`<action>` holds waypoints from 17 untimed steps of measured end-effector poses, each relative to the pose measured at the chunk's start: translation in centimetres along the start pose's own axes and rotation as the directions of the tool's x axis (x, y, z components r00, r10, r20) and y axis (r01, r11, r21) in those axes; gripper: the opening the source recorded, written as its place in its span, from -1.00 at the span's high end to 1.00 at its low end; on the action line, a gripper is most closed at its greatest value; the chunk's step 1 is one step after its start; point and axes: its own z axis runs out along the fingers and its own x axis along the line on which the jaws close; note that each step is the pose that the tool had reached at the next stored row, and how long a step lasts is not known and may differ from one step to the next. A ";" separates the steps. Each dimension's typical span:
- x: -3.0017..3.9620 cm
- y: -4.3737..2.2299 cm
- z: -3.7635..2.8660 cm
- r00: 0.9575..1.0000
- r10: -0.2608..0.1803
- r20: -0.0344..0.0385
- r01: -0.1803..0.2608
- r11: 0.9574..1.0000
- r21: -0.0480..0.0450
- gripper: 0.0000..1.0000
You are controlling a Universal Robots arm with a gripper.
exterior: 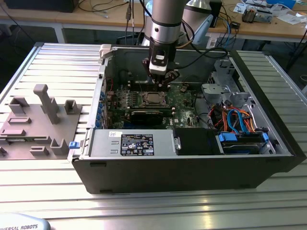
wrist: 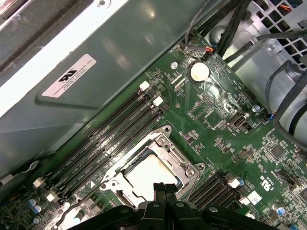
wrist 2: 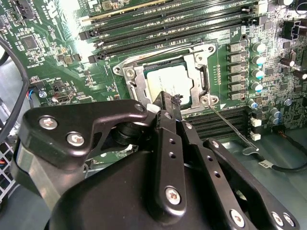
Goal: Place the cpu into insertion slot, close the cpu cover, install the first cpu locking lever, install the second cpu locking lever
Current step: 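Install the first cpu locking lever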
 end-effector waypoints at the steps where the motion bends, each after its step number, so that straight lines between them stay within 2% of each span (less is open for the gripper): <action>1: 0.00 0.00 0.00 1.000 -0.001 0.000 0.001 1.000 0.000 0.79; 17: 0.00 0.00 0.00 1.000 -0.016 0.000 0.016 1.000 0.000 0.79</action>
